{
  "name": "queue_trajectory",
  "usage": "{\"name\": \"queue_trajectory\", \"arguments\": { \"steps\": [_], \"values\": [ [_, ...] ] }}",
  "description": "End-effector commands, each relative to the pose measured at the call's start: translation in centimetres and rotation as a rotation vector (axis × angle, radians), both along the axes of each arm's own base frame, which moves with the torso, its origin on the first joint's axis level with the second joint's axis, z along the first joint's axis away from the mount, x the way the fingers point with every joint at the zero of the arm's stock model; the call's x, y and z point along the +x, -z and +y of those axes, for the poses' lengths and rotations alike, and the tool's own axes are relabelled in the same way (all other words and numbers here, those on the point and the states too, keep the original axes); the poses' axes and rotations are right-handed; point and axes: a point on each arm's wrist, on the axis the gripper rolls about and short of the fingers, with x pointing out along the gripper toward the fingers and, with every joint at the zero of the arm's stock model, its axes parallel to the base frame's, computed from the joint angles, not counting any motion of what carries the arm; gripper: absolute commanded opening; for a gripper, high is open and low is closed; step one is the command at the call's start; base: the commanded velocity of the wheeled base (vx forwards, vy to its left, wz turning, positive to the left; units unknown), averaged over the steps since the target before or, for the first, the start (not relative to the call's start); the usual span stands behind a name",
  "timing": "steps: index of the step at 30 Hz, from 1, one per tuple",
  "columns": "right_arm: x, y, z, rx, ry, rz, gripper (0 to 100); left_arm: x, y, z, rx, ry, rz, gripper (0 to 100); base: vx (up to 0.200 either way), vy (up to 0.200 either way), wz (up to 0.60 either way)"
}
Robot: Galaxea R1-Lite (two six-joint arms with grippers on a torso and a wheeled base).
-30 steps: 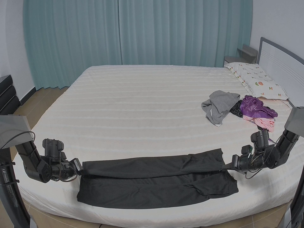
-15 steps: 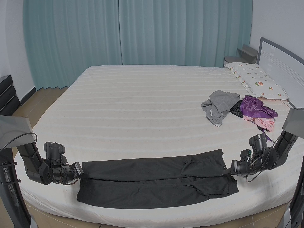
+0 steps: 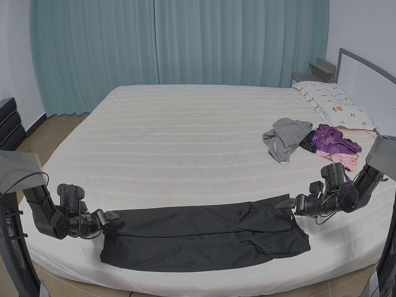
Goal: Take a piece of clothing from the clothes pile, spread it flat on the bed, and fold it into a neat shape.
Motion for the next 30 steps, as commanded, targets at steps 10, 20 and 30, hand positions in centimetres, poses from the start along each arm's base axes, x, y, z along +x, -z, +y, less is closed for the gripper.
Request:
{"name": "queue_trajectory", "arguments": {
  "steps": [10, 20, 30],
  "values": [
    [0.6, 3.7, 2.1, -0.062, -0.061, 0.049, 100, 0.3, 0.0, 0.7, -0.009, -0.031, -0.006, 100, 0.0, 0.0, 0.0],
    [0.5, 2.7, 1.0, -0.128, -0.039, 0.006, 0, 0.4, 0.1, 0.7, -0.004, -0.029, -0.007, 100, 0.0, 0.0, 0.0],
    [0.2, 2.2, 0.3, -0.106, -0.046, -0.004, 0, 0.4, 0.2, 0.7, -0.002, -0.027, -0.003, 100, 0.0, 0.0, 0.0]
  ]
}}
